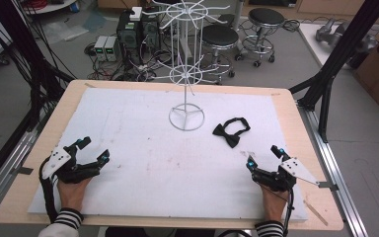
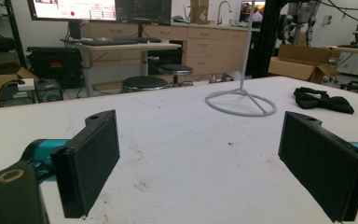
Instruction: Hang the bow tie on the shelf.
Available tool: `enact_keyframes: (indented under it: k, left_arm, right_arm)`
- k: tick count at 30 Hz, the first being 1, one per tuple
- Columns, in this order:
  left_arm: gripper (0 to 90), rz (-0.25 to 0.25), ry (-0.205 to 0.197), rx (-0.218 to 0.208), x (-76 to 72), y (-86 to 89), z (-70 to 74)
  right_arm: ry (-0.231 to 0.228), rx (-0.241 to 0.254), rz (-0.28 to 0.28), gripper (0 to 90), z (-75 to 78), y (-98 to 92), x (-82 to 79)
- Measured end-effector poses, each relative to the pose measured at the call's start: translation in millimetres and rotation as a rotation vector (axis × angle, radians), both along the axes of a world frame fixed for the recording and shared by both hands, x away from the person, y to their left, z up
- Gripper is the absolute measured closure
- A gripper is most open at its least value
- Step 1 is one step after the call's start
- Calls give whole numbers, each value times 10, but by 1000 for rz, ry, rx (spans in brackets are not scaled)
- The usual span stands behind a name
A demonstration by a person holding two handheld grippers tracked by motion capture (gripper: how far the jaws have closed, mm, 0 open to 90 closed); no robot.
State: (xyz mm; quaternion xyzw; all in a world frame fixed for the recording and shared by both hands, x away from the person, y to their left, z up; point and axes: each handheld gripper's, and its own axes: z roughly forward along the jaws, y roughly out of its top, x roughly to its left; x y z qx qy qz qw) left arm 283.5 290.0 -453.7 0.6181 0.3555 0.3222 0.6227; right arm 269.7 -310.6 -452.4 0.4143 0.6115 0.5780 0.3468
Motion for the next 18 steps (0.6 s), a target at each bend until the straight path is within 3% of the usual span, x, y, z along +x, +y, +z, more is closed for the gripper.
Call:
enact_keyframes:
  k: [18]
  left_arm:
    - [128, 0, 0, -12, -4, 9, -2]
  right_arm:
    - [3, 3, -17, 33, 2, -3, 7]
